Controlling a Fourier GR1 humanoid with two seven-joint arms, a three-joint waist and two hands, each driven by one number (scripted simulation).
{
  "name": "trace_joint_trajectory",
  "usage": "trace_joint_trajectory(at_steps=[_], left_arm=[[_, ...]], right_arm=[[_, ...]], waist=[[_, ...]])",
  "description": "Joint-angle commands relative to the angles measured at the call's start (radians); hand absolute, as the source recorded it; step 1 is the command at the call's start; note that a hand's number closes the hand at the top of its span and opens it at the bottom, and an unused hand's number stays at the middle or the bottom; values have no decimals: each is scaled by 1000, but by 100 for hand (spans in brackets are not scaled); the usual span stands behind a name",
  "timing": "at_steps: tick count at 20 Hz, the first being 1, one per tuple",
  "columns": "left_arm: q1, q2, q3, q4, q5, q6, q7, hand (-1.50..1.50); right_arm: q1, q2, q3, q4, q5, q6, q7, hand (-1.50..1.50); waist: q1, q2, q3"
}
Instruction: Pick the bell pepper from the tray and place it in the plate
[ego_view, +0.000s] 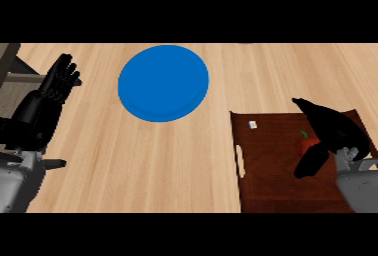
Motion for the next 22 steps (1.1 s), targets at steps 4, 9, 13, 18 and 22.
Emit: trace_joint_trajectory(at_steps=[4, 9, 13, 18, 22], left_arm=[[-49, -22, 38, 49, -13, -59, 13, 0], [-6, -43, 46, -45, -50, -42, 52, 0], [54, -44, 92, -91, -45, -83, 52, 0], [-48, -78, 87, -18, -91, -87, 86, 0], [35, -122, 70, -50, -131, -73, 24, 0]], right_arm=[[-54, 6, -35, 121, 89, 51, 2, -150], [19, 0, -54, 94, 118, 99, 20, -150], [45, 53, -54, 134, 187, 56, -5, -150], [-4, 105, -73, 245, 219, 58, -44, -150], [72, 45, -103, 335, 236, 7, -216, -150]], waist=[[3, 3, 1], [2, 1, 1], [5, 1, 1], [2, 2, 1], [2, 2, 1]])
